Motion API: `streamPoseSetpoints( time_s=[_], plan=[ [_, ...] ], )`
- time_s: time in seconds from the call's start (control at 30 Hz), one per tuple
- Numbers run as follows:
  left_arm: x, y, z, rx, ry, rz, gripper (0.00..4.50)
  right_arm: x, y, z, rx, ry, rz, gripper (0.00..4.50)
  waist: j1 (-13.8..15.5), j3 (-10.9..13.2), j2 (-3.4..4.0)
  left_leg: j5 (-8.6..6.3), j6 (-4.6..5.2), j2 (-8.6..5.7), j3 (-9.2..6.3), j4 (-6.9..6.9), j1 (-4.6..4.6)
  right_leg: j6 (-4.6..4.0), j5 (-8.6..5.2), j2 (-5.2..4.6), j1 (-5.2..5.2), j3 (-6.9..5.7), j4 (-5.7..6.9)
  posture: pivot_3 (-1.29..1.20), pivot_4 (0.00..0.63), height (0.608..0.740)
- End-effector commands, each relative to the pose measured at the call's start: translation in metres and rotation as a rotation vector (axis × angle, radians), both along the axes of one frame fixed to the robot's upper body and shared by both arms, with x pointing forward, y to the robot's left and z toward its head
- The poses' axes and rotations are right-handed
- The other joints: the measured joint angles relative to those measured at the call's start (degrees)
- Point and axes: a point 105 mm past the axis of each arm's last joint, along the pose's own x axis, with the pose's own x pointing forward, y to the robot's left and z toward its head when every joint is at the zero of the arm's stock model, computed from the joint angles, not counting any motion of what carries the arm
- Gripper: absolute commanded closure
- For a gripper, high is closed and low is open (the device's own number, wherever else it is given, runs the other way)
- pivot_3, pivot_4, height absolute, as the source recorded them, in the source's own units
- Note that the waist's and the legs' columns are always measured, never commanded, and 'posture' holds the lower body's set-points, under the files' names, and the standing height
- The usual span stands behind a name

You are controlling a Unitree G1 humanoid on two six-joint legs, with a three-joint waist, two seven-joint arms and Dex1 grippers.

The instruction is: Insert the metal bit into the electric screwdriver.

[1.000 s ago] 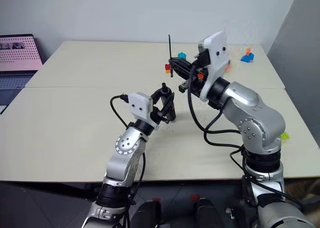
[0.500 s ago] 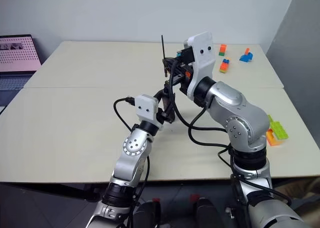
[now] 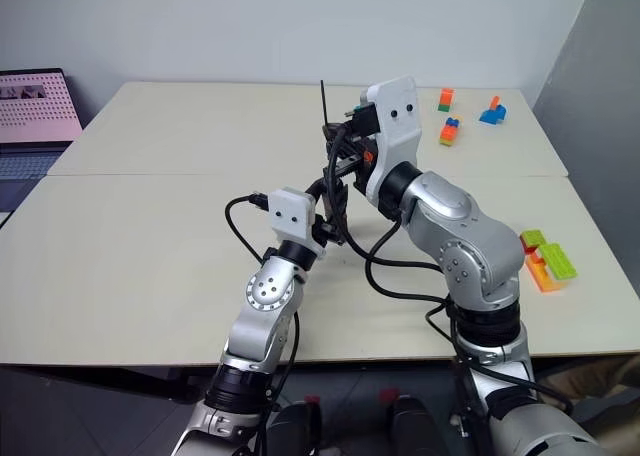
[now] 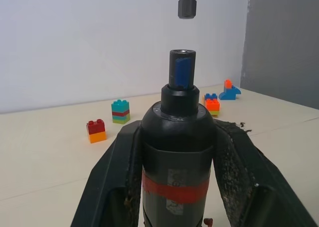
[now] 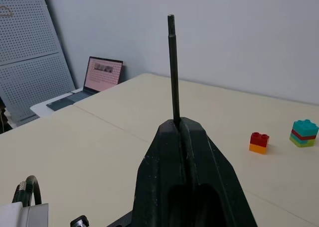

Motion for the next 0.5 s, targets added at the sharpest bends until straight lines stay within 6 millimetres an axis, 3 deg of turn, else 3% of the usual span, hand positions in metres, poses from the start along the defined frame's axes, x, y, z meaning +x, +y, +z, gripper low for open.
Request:
streamPoseSetpoints(
  time_s=[0.03, 0.5],
  plan=[
    [-0.002, -0.001, 0.016, -0.012, -0.06, 0.003, 2.85, -0.007, 0.002, 0.011, 0.023, -0.055, 0.014, 4.5, 0.0, 0.0, 0.0, 0.0, 0.0, 0.0, 0.0, -0.01, 0.0, 0.0, 0.0, 0.0, 0.0, 0.0, 0.0, 0.0, 0.15, 0.74],
    [-0.002, -0.001, 0.016, -0.009, -0.06, 0.002, 2.85, -0.007, 0.004, 0.0, 0.001, -0.047, 0.025, 4.5, 0.0, 0.0, 0.0, 0.0, 0.0, 0.0, -0.01, -0.02, -0.01, -0.02, -0.01, 0.0, -0.01, -0.01, -0.02, 0.0, 0.15, 0.74]
  ],
)
